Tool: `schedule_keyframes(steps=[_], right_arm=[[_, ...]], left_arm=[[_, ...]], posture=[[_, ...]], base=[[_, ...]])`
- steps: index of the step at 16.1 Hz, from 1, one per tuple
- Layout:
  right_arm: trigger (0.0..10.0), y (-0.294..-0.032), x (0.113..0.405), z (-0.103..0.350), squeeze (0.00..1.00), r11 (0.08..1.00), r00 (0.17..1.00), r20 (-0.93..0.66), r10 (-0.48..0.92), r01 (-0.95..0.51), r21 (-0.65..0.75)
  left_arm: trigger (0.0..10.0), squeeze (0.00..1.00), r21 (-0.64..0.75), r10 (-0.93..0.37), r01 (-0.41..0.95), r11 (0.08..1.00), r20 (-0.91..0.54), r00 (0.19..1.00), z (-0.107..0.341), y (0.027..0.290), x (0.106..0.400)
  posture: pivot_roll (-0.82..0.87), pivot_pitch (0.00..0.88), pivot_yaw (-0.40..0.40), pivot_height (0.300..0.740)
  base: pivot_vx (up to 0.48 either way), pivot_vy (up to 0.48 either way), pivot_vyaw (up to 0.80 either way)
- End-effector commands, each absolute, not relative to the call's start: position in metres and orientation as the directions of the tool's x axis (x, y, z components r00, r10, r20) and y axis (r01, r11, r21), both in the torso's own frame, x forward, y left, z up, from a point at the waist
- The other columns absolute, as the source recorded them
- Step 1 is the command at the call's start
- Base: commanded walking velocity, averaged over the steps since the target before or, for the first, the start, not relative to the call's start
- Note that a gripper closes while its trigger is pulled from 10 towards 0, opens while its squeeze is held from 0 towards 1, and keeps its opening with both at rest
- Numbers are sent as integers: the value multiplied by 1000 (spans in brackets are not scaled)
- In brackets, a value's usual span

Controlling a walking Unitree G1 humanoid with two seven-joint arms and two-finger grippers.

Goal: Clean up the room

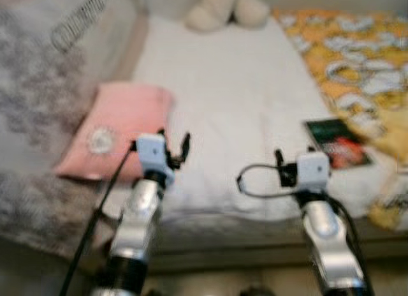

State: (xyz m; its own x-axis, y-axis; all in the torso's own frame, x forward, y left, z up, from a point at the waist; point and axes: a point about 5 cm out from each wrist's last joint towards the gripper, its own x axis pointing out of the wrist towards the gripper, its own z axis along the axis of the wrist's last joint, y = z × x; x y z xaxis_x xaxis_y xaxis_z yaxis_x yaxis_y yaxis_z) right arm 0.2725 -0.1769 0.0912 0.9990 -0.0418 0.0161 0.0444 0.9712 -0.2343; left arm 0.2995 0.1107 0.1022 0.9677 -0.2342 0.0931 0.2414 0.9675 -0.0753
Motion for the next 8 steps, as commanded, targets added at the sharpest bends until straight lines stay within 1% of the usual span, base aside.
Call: schedule_keyframes(steps=[1,3,5,8], right_arm=[[10000,-175,277,93,0,974,999,18,-42,45,-224],[10000,-175,280,94,0,974,999,22,-37,40,-221],[10000,-174,286,97,0,978,999,33,-23,30,-206],[10000,-169,290,98,0,981,999,37,3,4,-196]], left_arm=[[10000,0,-59,-227,233,971,92,969,105,116,305],[10000,0,-56,-230,235,970,89,969,106,114,306],[10000,0,-66,-203,208,976,72,977,105,115,310],[10000,0,-53,-170,173,983,62,984,107,116,318]], posture=[[-175,0,50,740],[-179,0,52,740],[-184,0,56,740],[-185,0,52,740]], base=[[0,-480,0],[0,-480,0],[0,0,0],[0,-475,0]])
